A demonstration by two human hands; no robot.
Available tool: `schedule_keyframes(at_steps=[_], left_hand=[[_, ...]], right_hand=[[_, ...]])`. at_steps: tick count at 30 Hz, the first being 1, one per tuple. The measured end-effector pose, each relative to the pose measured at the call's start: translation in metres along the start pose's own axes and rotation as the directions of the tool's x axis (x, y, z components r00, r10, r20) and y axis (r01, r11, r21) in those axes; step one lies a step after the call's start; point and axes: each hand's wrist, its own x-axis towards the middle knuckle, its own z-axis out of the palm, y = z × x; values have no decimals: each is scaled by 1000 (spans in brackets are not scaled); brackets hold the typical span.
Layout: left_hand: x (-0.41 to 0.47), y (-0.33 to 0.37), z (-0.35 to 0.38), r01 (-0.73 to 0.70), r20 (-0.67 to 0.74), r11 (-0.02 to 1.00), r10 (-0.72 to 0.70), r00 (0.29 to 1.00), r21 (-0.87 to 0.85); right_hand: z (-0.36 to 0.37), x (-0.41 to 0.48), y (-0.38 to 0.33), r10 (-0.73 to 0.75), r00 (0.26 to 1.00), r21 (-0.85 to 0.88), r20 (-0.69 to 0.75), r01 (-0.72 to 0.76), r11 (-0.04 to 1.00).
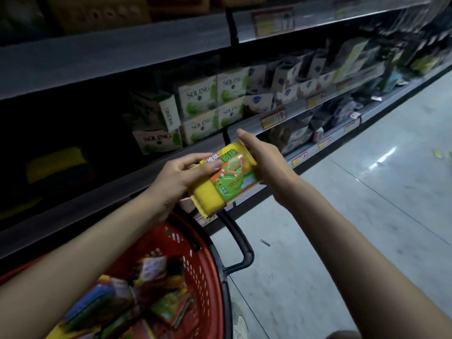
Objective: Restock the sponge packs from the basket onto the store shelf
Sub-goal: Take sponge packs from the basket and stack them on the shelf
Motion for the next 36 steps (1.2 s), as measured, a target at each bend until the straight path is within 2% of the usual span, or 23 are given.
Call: schedule_keyframes(at_steps=[7, 11, 13, 15, 21, 25, 31, 36], left_hand=[[-2, 15, -11, -69, -172, 996, 57, 983, -64], [-11, 29, -24, -42, -98, 999, 42, 994, 0], [-20, 29, -35, -2, -25, 1000, 3, 1000, 28], [-31, 24, -46, 25, -14, 999, -25, 1000, 20], [-68, 3, -76, 80, -198, 986, -109, 974, -148], [-84, -7, -99, 16, -289, 953, -108, 951, -303], [-86, -6, -112, -119, -438, 858, -132, 889, -500], [-72, -5, -114, -152, -503, 782, -227, 834, -604]], right_hand=[[1, -15, -2, 42, 990, 149, 135, -62, 987], [9, -17, -4, 35, 990, 277, 136, -72, 958], [15, -17, -6, 20, 995, 284, 96, -47, 958], [25, -14, -8, 3, 997, 294, 76, -26, 955], [74, -17, -16, -95, 988, 308, 126, 52, 950], [106, -19, -23, -123, 973, 368, 194, 44, 929], [145, -26, -26, -100, 964, 116, 247, 73, 991], [169, -27, -30, -106, 978, 156, 180, 78, 985]])
